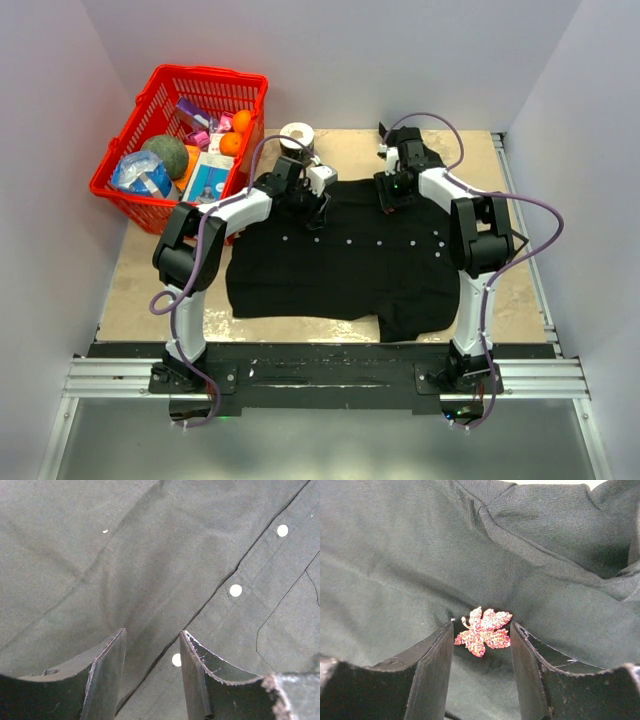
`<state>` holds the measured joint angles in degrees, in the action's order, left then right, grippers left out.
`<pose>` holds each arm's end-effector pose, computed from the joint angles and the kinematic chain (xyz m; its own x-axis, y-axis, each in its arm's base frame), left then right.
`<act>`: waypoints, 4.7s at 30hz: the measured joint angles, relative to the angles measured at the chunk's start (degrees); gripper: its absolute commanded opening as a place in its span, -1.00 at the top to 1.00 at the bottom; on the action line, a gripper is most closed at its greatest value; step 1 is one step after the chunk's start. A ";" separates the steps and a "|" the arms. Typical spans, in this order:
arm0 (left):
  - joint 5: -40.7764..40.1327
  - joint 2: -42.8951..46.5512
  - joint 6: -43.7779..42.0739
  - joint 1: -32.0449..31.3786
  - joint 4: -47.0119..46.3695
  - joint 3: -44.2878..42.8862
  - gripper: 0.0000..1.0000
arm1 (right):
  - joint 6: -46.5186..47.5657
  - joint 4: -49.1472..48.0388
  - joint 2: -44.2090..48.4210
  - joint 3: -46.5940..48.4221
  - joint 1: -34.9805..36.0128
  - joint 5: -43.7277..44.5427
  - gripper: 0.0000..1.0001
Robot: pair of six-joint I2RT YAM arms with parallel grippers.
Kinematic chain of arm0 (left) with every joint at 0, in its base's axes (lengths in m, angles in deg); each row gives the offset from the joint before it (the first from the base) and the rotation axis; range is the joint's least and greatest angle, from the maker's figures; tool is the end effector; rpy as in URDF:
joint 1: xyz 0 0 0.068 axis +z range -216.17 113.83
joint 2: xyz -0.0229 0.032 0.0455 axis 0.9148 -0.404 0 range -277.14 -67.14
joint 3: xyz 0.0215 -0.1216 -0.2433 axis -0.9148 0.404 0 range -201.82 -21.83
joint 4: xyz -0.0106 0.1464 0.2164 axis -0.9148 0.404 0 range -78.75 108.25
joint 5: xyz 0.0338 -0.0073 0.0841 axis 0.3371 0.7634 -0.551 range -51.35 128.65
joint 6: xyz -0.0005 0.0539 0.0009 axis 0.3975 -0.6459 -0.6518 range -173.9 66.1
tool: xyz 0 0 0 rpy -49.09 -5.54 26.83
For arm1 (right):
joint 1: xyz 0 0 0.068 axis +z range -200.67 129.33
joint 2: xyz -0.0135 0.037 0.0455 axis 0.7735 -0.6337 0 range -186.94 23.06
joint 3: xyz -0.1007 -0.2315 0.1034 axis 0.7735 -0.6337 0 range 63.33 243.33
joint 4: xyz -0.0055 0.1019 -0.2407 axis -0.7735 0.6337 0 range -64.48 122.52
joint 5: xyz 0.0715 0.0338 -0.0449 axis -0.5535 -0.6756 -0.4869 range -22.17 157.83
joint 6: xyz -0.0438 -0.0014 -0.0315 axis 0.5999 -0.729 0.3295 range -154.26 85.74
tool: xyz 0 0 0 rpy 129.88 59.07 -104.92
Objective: Remove the brooch from the garment
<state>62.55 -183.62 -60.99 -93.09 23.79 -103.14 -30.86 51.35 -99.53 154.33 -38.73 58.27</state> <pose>0.3897 -0.2140 0.1790 -0.5734 0.4176 -0.7048 0.7334 0.6451 -0.2144 0.4500 0.1012 0.1668 -0.8056 -0.2301 -0.5460 -0.3400 0.9342 0.1078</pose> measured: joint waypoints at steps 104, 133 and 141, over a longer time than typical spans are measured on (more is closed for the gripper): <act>5.14 -11.41 19.50 -2.69 -12.59 -6.34 -0.09 | 0.28 7.58 -7.19 10.12 -2.43 -20.02 0.15; 4.98 -11.41 19.50 -2.29 -11.96 -6.69 -0.09 | 1.16 10.78 -8.17 10.58 -2.51 -25.86 0.83; 5.31 -11.41 19.50 -1.90 -11.98 -6.69 -0.06 | 1.60 10.95 -8.76 12.31 -2.51 -27.06 1.00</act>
<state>67.86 -195.03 -41.50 -94.99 11.81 -109.83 -29.27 62.30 -108.29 166.64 -41.24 31.21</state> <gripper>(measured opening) 0.538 0.026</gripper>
